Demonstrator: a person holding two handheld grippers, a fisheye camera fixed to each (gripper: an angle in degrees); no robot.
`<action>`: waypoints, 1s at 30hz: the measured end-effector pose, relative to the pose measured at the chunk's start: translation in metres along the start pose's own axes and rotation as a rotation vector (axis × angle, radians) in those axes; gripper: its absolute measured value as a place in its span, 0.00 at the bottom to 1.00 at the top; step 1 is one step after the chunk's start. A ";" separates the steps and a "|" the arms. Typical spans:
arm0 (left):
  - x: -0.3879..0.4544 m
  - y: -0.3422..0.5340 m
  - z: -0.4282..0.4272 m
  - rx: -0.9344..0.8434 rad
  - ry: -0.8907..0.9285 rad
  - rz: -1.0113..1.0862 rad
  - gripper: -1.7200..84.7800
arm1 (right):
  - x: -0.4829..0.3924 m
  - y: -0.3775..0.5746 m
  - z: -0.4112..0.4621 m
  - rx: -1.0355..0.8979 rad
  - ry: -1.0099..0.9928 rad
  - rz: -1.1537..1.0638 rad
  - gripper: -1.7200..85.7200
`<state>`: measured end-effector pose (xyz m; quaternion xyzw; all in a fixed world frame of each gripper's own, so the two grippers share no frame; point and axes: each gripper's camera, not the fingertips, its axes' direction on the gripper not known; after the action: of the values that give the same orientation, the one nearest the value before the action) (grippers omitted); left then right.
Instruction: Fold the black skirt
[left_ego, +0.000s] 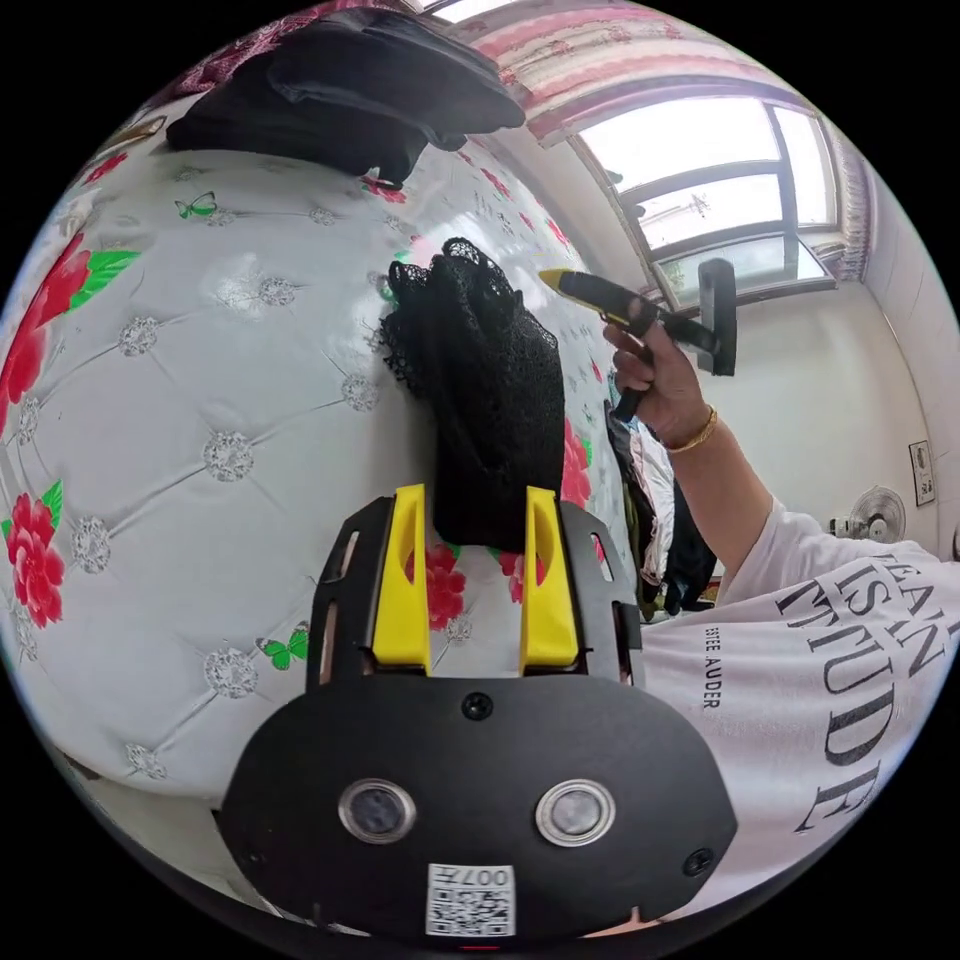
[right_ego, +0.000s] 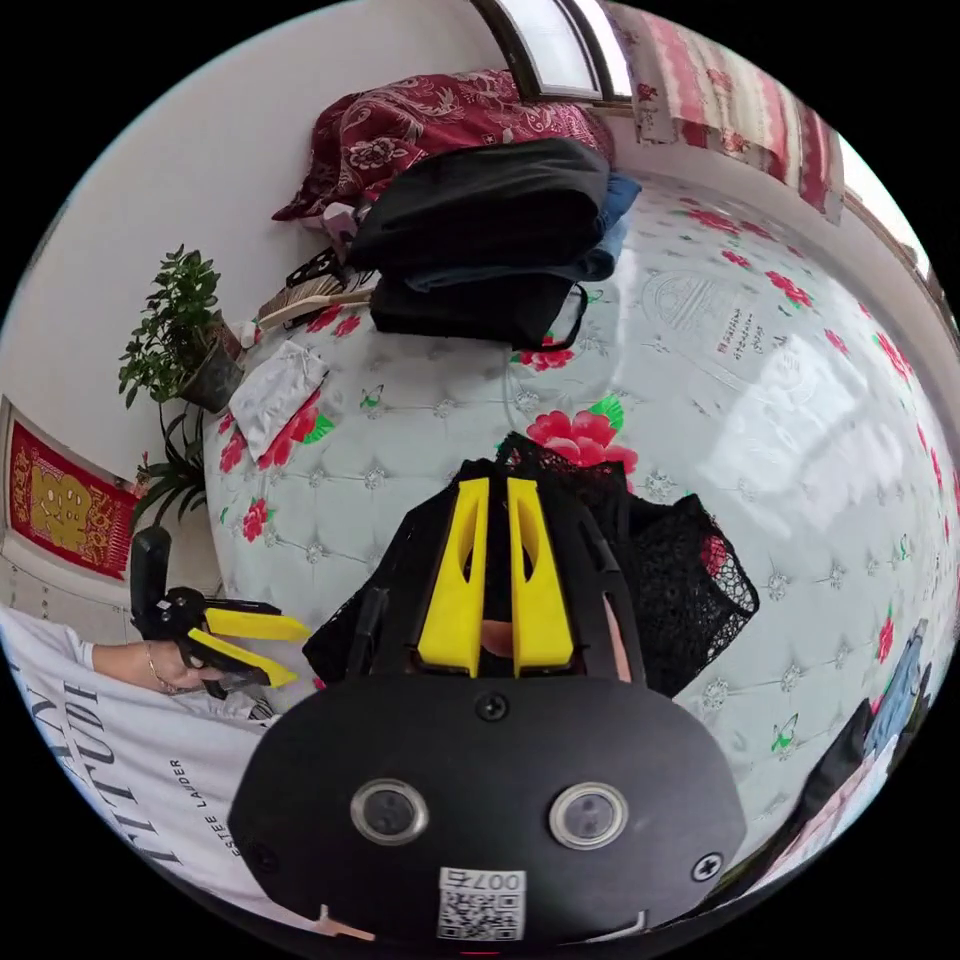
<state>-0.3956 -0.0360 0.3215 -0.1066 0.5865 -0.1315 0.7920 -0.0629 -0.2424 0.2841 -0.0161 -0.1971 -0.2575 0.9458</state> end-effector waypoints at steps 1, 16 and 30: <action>-0.001 -0.003 -0.003 0.003 0.011 0.002 0.18 | 0.024 0.025 -0.007 0.014 -0.048 0.081 0.06; -0.010 -0.076 0.038 -0.299 0.183 -0.073 0.14 | 0.195 0.274 0.016 0.124 -0.659 0.793 0.10; 0.040 -0.084 -0.163 -0.014 0.372 -0.013 0.05 | 0.090 0.128 -0.076 0.103 -0.750 0.327 0.02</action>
<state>-0.5477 -0.1310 0.2657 -0.0897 0.7231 -0.1502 0.6683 0.0988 -0.1846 0.2570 -0.0927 -0.5354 -0.0698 0.8366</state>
